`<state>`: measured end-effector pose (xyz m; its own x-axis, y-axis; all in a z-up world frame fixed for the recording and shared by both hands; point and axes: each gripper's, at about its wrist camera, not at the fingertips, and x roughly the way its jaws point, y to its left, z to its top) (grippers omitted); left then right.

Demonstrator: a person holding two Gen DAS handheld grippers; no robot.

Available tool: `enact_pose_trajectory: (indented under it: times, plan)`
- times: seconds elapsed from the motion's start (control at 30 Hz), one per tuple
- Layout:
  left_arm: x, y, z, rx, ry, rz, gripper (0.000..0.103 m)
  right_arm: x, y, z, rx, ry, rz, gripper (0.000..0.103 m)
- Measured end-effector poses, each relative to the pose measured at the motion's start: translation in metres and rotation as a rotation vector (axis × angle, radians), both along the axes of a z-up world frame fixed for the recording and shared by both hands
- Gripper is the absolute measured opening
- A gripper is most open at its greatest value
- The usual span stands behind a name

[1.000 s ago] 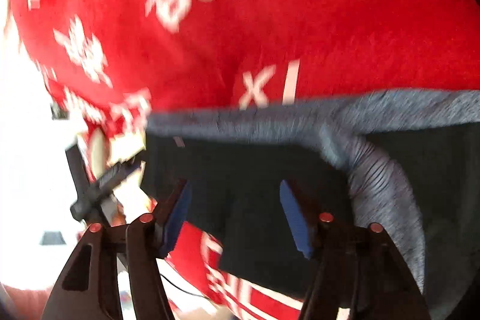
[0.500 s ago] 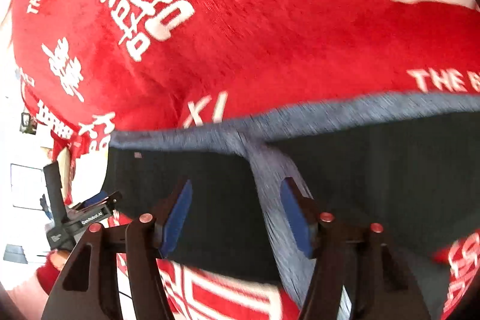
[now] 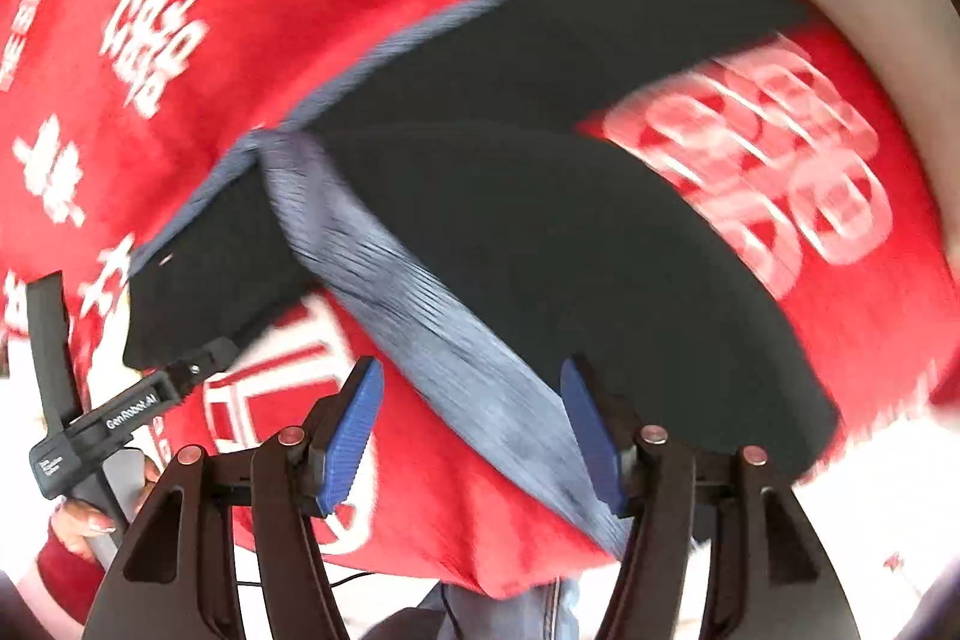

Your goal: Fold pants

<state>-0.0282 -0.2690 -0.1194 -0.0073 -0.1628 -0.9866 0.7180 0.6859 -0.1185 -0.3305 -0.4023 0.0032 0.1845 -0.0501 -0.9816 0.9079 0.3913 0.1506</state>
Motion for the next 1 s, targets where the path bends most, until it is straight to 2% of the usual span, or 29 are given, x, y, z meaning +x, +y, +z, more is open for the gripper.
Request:
enact_pose_trajectory:
  times: [0.2,0.37,0.43,0.5,0.63,0.7,0.73,0.77,0.87,1.0]
  plan:
    - [-0.027,0.012,0.012,-0.032,-0.038,-0.063,0.096,-0.08,0.04,-0.001,-0.005,0.021,-0.122,0.066]
    - [-0.039,0.029,0.006,-0.001,-0.033,-0.099,0.096,-0.122,0.056,-0.009,-0.044,0.046,-0.213,0.066]
    - [-0.045,0.036,0.006,0.003,-0.03,-0.096,0.096,-0.137,0.055,-0.016,-0.024,0.029,-0.251,0.066]
    - [-0.053,0.039,0.003,0.014,-0.021,-0.091,0.096,-0.142,0.054,-0.026,0.012,0.0,-0.238,0.066]
    - [-0.07,0.033,-0.004,0.046,-0.009,-0.098,0.096,-0.135,0.058,-0.038,0.047,-0.043,-0.125,0.063]
    - [-0.078,0.026,-0.006,0.06,-0.017,-0.106,0.096,-0.126,0.06,-0.045,0.064,-0.073,-0.082,0.054]
    - [-0.081,0.022,-0.006,0.067,-0.019,-0.107,0.096,-0.124,0.059,-0.049,0.084,-0.085,-0.072,0.033]
    - [-0.084,0.017,-0.006,0.075,-0.018,-0.107,0.096,-0.122,0.056,-0.053,0.112,-0.09,-0.067,0.002]
    - [-0.089,0.004,-0.001,0.085,-0.021,-0.102,0.096,-0.116,0.046,-0.043,0.165,-0.133,-0.051,0.003]
    - [-0.086,-0.016,0.012,0.074,-0.035,-0.081,0.096,-0.106,0.01,0.011,0.139,-0.239,0.002,0.003]
